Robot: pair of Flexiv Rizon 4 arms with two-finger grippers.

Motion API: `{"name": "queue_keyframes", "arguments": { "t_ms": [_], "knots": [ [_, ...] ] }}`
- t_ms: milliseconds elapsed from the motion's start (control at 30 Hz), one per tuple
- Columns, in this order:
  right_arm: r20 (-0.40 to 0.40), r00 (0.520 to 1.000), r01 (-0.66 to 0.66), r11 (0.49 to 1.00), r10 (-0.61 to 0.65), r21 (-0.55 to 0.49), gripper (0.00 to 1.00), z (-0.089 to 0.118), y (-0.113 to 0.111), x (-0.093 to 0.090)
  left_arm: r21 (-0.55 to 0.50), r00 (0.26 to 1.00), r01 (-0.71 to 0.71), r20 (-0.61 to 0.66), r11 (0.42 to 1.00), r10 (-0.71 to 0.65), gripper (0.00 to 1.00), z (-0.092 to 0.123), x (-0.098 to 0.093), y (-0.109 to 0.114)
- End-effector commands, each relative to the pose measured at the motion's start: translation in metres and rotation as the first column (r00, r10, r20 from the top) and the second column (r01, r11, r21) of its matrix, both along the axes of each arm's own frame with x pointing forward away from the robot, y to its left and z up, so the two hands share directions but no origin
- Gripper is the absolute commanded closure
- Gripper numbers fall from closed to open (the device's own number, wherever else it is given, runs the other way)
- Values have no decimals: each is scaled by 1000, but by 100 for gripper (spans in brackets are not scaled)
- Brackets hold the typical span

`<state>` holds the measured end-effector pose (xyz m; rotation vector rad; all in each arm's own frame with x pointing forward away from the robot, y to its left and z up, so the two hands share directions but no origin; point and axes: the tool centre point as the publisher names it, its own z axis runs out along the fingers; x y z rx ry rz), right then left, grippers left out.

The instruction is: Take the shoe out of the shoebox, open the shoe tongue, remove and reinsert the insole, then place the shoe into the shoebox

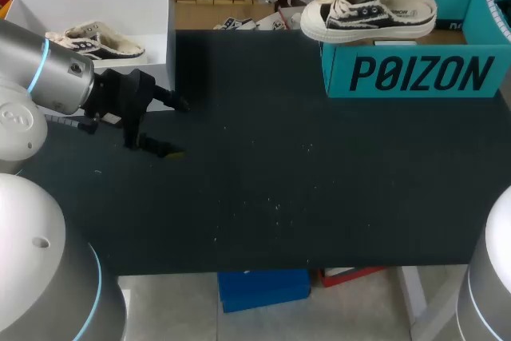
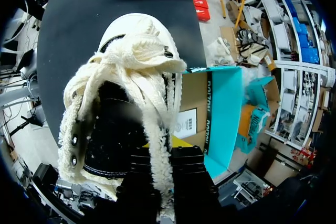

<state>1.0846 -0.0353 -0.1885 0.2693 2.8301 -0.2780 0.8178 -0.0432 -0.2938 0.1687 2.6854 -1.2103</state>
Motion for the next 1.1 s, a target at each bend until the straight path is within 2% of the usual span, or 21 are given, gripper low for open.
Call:
{"name": "queue_keyframes", "arguments": {
  "t_ms": [33, 200, 567, 767, 1100],
  "knots": [
    [-28, 1000, -5, 1000, 5, 10, 100, -1, -15, 20, 2, 1000, -3, 3, 1000, 3, 0, 0, -1, -1],
    [-52, 999, -7, 1000, 8, 12, 100, -4, -40, 36, 2, 1000, -3, 3, 1000, 3, 0, 0, -1, -1],
    [-98, 995, 15, 999, -11, 37, 100, -25, -96, 61, 2, 1000, -3, 3, 1000, 3, 0, 0, -1, -1],
    [-122, 993, 15, 996, -5, 88, 100, -49, -107, 70, 2, 1000, -3, 3, 1000, 3, 0, 0, -1, -1],
    [-175, 984, -1, 991, 24, 130, 100, -94, -109, 72, 2, 1000, -3, 3, 1000, 3, 0, 0, -1, -1]
  ]
}}
